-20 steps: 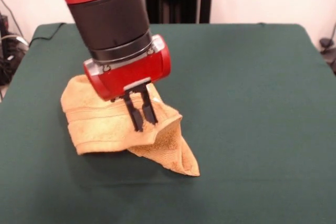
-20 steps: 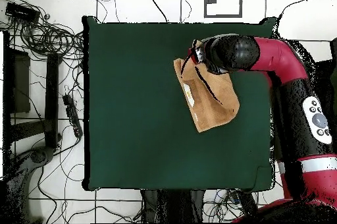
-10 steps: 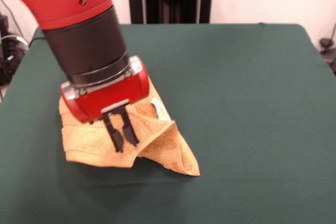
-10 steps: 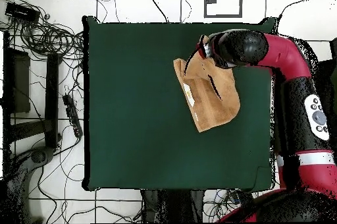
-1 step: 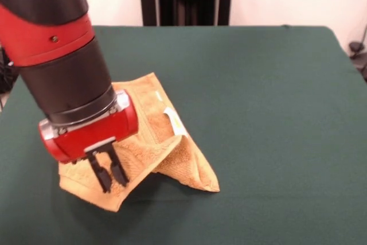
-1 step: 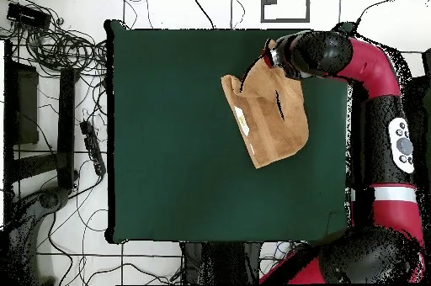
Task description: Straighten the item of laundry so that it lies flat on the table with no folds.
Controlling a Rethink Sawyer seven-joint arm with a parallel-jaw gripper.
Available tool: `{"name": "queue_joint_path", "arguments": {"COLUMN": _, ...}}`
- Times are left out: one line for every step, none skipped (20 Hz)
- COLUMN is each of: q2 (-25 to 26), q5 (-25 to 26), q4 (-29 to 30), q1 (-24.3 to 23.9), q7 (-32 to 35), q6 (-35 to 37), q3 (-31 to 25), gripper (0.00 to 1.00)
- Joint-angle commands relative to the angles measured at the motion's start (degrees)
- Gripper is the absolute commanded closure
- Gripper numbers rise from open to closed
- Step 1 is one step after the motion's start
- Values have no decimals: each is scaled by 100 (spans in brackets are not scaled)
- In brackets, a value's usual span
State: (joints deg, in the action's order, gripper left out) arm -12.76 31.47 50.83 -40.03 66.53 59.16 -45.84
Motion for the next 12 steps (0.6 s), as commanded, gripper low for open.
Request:
{"name": "queue_joint_path", "arguments": {"q2": 263, "q5": 231, "q4": -749, "q1": 381, "q7": -2051, "q6": 858, "q3": -137, "gripper": 100}}
{"name": "queue_joint_path", "arguments": {"q2": 268, "q5": 228, "q4": -762, "q1": 360, "q7": -2092, "q6": 852, "q3": -129, "gripper": 100}}
{"name": "queue_joint_path", "arguments": {"q2": 275, "q5": 236, "q4": -800, "q1": 347, "q7": -2117, "q6": 847, "q3": -118, "gripper": 100}}
{"name": "queue_joint_path", "arguments": {"q2": 260, "q5": 223, "q4": -798, "q1": 321, "q7": -2145, "q6": 837, "q3": -108, "gripper": 100}}
{"name": "queue_joint_path", "arguments": {"q2": 255, "q5": 220, "q4": -823, "q1": 306, "q7": -2171, "q6": 842, "q3": -106, "gripper": 100}}
{"name": "queue_joint_path", "arguments": {"q2": 222, "q5": 224, "q4": -793, "q1": 296, "q7": -2170, "q6": 840, "q3": -74, "gripper": 100}}
{"name": "queue_joint_path", "arguments": {"q2": 206, "q5": 222, "q4": -763, "q1": 278, "q7": -2160, "q6": 828, "q3": -42, "gripper": 100}}
{"name": "queue_joint_path", "arguments": {"q2": 169, "q5": 195, "q4": -645, "q1": 234, "q7": -2131, "q6": 740, "q3": -15, "gripper": 100}}
{"name": "queue_joint_path", "arguments": {"q2": 120, "q5": 186, "q4": -502, "q1": 187, "q7": -2070, "q6": 646, "q3": 35, "gripper": 100}}
{"name": "queue_joint_path", "arguments": {"q2": 89, "q5": 179, "q4": -386, "q1": 138, "q7": -2015, "q6": 558, "q3": 76, "gripper": 100}}
{"name": "queue_joint_path", "arguments": {"q2": 62, "q5": 174, "q4": -287, "q1": 104, "q7": -1965, "q6": 487, "q3": 104, "gripper": 100}}
{"name": "queue_joint_path", "arguments": {"q2": 64, "q5": 185, "q4": -273, "q1": 71, "q7": -1973, "q6": 471, "q3": 121, "gripper": 100}}
